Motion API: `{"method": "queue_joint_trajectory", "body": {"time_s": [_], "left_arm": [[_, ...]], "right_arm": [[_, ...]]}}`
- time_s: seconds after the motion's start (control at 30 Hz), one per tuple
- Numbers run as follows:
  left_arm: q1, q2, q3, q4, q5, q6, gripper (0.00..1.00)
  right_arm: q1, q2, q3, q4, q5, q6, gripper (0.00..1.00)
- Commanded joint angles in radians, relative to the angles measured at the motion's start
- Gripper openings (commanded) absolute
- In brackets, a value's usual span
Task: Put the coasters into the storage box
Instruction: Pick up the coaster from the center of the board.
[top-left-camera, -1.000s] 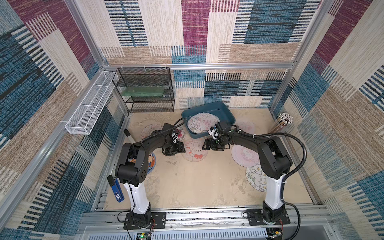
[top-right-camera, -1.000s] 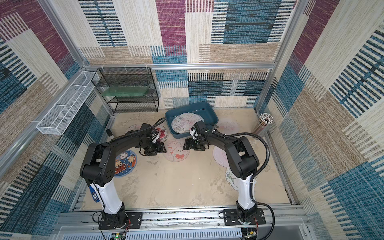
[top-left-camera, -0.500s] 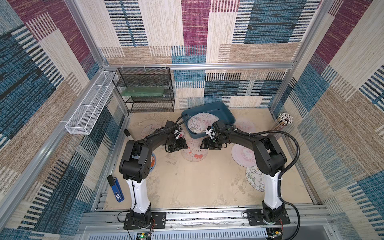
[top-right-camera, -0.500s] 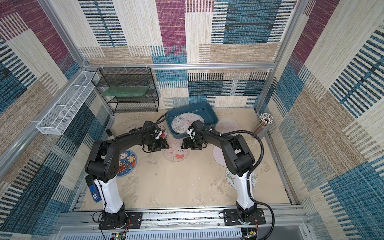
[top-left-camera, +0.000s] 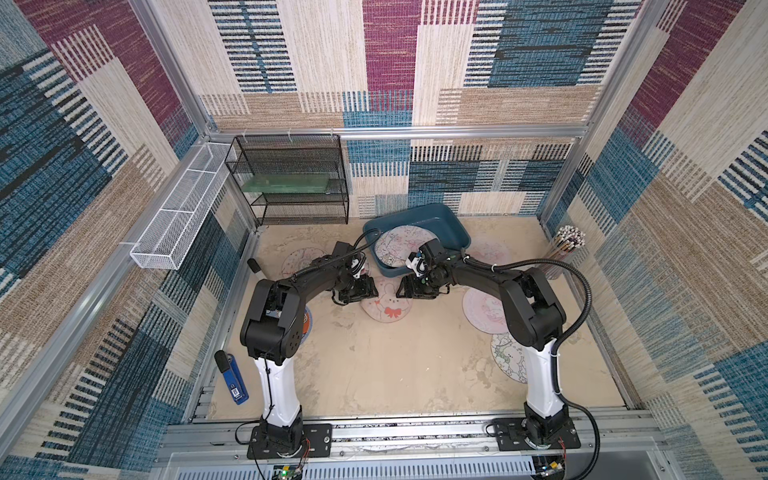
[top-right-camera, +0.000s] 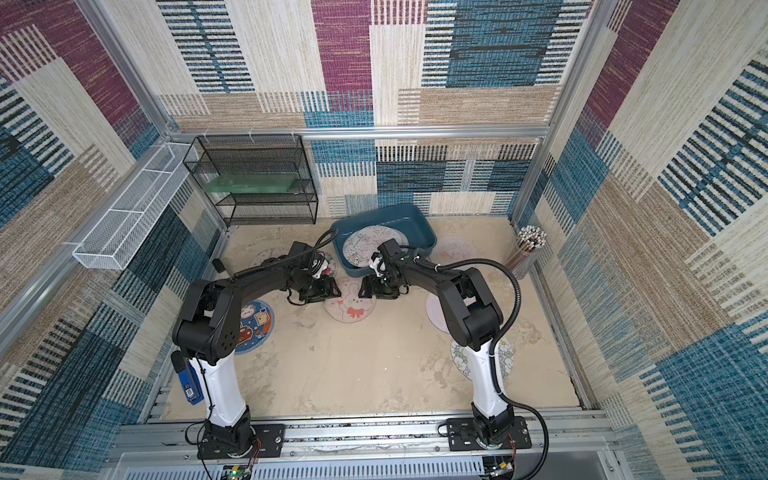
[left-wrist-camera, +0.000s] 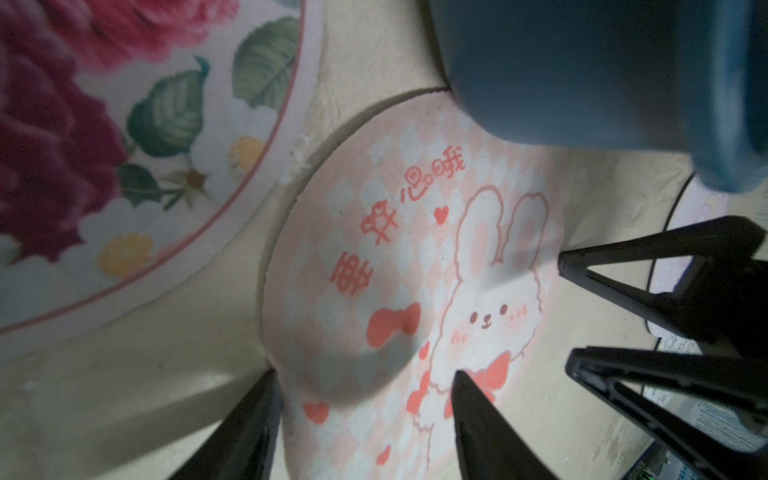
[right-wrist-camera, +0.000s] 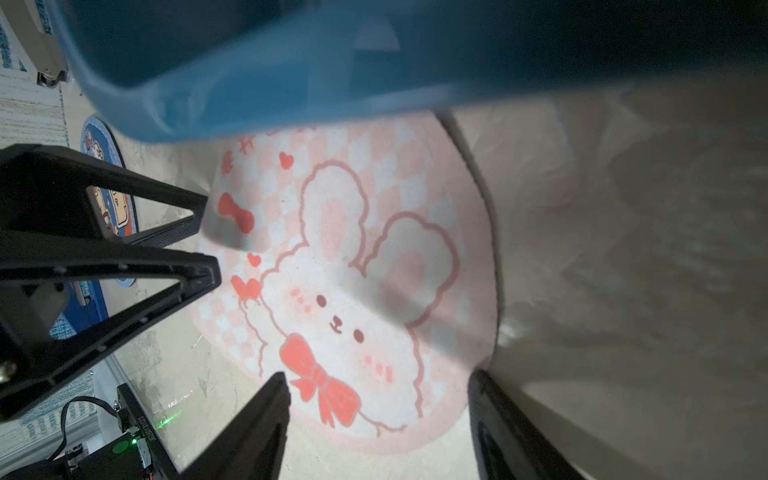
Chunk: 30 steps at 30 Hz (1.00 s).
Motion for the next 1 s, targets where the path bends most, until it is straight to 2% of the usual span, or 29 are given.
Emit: {"method": "queue_joint_trajectory", "body": {"time_s": [0.0,0.2,0.37,0.6,0.97], "left_arm": [[-0.004,0.014,-0.017,-0.071,-0.02,-0.001,0.65],[-0.004,0.003,-0.031,-0.066,-0.025,-0.003,0.62],[-0.003,-0.012,-0.033,-0.06,-0.028,-0.013,0.54],[-0.003,-0.021,-0.026,-0.063,-0.024,-0.015,0.3],[-0.004,-0.104,-0.03,-0.106,-0.032,-0.003,0.01]], "right_arm": [[0.011,0.032,-0.006,-0.101,0.019,0.009,0.71],[0.01,0.034,-0.005,-0.1,0.024,0.018,0.69],[0.001,0.026,-0.019,-0.097,0.028,0.015,0.68],[0.001,0.021,-0.021,-0.089,0.023,0.026,0.68],[-0.002,-0.013,-0.051,-0.059,0.009,0.04,0.69]]}}
